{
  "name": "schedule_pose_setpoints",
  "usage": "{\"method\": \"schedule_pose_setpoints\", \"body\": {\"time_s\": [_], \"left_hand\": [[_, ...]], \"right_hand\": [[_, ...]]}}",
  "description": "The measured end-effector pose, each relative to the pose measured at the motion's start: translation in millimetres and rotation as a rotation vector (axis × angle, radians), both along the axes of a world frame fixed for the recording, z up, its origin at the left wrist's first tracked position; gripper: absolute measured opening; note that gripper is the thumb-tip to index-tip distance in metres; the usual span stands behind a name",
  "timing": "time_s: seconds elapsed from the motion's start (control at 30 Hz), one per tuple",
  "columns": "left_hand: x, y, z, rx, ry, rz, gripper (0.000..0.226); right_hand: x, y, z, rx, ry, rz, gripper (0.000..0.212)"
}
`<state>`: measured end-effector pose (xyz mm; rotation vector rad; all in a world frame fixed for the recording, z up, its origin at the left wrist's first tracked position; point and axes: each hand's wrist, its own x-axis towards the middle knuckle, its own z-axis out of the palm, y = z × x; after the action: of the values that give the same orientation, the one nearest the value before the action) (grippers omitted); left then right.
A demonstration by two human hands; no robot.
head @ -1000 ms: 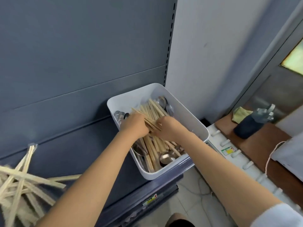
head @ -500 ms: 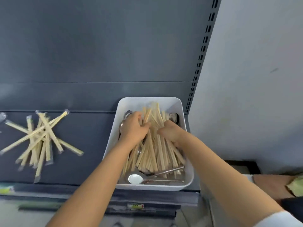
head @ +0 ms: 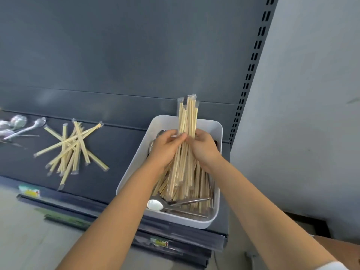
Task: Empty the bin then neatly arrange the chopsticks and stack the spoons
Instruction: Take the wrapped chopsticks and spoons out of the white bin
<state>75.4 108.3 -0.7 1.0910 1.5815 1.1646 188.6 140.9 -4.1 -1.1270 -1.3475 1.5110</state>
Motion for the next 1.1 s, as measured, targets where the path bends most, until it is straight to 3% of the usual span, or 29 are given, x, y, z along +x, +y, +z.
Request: {"method": "schedule_pose_setpoints", "body": {"time_s": [0.1,0.23,0.47,0.63,0.97,1.1], "left_hand": [[-7,-4,8,0.015,-0.132,-0.042,0.029],[-26,-11,24,0.025,-0.120,0.030,0.020],[-94,-40,41,-0.010,-0.193,0.142,0.021],[-167,-63,35,-0.050,-0.262,0.196,0.025],[-357,-111,17,-0.176,-0.064,0.172,0.011],[-403,-99,3,-0.215,-0.008,0.150,0.019]], "right_hand": [[-4,-1,1,-0.039,0.084,0.035,0.026],[-20,-6,7,-0.163,0.260,0.067,0.029],[-100,-20,27,-0.136,0.181,0.175,0.020],[-183,-50,25,-0.113,0.116,0.207,0.031],[-350,-92,2,-0.293,0.057,0.075,0.035],[-383,-97,-7,-0.356,0.064,-0.038,0.034]]}}
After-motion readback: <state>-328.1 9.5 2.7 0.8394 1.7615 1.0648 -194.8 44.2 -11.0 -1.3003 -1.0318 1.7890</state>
